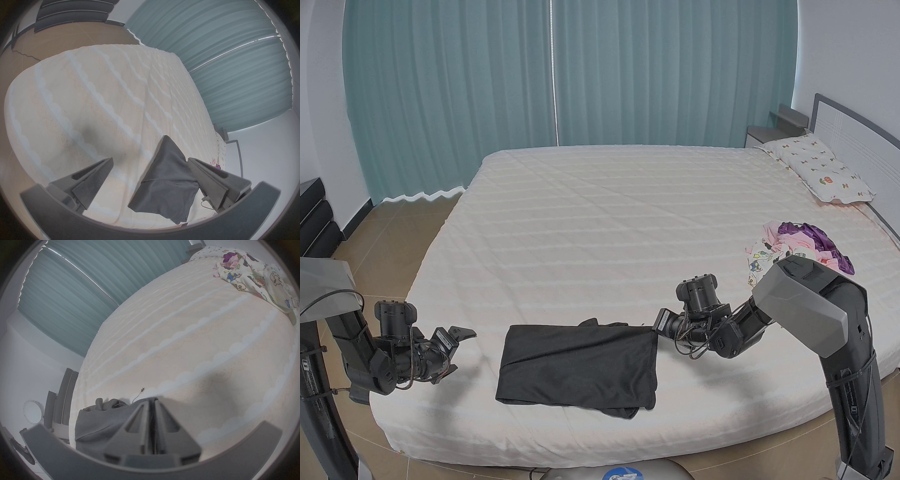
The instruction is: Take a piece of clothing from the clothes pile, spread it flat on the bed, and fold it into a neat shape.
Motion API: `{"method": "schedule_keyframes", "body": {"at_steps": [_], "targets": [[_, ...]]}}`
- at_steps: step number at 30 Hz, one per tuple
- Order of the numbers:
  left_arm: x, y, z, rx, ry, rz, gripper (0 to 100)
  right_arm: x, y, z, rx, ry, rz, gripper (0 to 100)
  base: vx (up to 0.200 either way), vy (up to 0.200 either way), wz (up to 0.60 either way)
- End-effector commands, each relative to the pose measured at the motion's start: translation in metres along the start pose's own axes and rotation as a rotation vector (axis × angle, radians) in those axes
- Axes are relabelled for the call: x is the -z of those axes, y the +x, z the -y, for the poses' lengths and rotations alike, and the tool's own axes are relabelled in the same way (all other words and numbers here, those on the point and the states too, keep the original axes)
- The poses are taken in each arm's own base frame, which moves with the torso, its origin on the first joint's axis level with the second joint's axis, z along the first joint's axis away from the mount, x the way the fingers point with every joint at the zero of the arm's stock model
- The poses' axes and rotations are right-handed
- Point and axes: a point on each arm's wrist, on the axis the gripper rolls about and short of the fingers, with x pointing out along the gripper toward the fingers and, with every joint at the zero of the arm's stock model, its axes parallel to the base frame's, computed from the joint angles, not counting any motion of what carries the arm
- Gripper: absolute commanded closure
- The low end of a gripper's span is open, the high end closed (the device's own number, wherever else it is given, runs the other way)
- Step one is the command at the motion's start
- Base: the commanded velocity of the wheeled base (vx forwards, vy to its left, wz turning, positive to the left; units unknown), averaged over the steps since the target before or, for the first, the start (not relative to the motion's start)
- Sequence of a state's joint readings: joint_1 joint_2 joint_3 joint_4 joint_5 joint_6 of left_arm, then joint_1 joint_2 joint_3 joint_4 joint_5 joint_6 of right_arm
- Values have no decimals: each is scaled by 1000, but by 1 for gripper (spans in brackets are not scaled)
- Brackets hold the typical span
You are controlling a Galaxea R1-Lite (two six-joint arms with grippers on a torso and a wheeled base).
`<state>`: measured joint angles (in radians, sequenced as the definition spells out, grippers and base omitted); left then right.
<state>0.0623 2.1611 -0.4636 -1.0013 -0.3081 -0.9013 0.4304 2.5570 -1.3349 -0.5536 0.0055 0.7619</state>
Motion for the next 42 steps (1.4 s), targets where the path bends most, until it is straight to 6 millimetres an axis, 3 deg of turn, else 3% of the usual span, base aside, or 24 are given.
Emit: {"method": "schedule_keyframes", "body": {"at_steps": [1,5,7,8,9,10,11,12,13,15,16,17,18,21,22,23,25,26,29,35,38,42], "targets": [[0,0,0,1,0,-1,0,-13,-13,-3,1,9,37,0,0,0,0],[1,-6,1,11,2,-2,0,-31,-51,-7,-1,28,75,0,0,0,0],[1,-19,9,64,20,27,0,-41,-88,-5,4,41,94,0,0,0,0],[1,-19,9,64,20,27,0,-41,-88,-5,4,41,94,0,0,0,0],[1,-36,18,125,48,55,0,-44,-121,-4,1,45,115,0,0,0,0],[2,-45,23,158,71,69,0,-45,-140,-4,-10,48,132,0,0,0,0],[4,-49,27,174,82,77,0,-46,-153,-4,-18,50,147,0,0,0,0],[4,-49,27,174,82,77,0,-46,-153,-4,-18,50,147,0,0,0,0],[11,-62,45,259,135,105,0,-41,-202,-4,-65,37,193,0,0,0,0],[11,-77,56,320,172,150,0,-35,-241,-5,-109,26,237,0,0,0,0],[11,-85,60,340,198,170,0,-32,-260,-3,-124,11,259,0,0,0,0],[11,-85,60,340,198,170,0,-32,-260,-3,-124,11,259,0,0,0,0],[13,-101,65,365,267,207,0,-25,-290,1,-141,-26,296,0,0,0,0],[24,-129,62,381,376,252,0,-8,-331,15,-154,-91,360,0,0,0,0],[25,-131,62,382,379,254,0,-7,-333,16,-152,-93,363,0,0,0,0],[30,-146,60,401,405,280,0,1,-352,22,-149,-124,413,0,0,0,0],[32,-150,60,410,408,289,0,3,-357,23,-144,-132,430,0,0,0,0],[39,-173,59,453,431,332,0,13,-381,30,-110,-193,531,0,0,0,0],[52,-195,52,488,484,371,0,26,-401,42,-69,-258,610,0,0,0,0],[73,-220,37,480,550,348,0,55,-423,68,-36,-290,661,0,0,0,0],[90,-246,31,589,618,313,0,75,-436,87,17,-314,701,0,0,0,0],[104,-265,19,608,661,313,0,93,-443,99,37,-334,712,0,0,0,0]]}}
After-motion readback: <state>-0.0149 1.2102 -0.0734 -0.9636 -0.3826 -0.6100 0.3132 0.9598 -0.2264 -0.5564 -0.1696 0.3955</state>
